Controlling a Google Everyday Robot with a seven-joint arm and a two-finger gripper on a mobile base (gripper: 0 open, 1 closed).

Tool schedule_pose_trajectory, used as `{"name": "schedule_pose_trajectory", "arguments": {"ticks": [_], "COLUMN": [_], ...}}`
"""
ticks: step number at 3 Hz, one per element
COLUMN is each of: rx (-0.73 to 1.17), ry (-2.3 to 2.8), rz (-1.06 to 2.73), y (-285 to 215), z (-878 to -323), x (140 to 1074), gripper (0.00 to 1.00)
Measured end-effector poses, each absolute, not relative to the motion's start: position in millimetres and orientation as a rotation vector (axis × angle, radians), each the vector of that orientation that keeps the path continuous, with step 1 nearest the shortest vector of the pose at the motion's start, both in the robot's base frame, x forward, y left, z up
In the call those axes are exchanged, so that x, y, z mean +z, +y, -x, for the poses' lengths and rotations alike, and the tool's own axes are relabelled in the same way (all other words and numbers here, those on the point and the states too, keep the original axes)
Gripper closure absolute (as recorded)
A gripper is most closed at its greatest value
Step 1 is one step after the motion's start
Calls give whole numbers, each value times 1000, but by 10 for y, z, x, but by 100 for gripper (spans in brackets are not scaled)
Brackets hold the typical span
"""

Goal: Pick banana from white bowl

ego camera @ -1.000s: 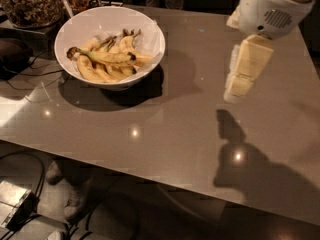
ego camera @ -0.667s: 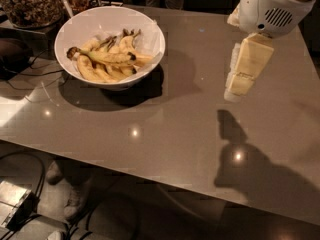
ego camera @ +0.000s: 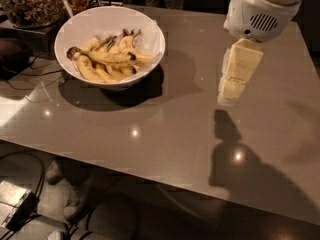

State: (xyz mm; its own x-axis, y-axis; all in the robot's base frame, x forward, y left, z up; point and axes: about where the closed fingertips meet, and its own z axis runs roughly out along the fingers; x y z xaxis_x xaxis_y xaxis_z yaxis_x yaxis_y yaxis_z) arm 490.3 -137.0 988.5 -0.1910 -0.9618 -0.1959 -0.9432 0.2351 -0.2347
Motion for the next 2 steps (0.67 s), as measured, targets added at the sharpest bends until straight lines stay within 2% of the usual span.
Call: {"name": "schedule_pose_trajectory", "arguments": {"ticks": [2], "rx": [-177], "ry": [2306], "rz": [1842], "y": [-775], "z": [-5681], "x": [9613], "gripper": [0]}}
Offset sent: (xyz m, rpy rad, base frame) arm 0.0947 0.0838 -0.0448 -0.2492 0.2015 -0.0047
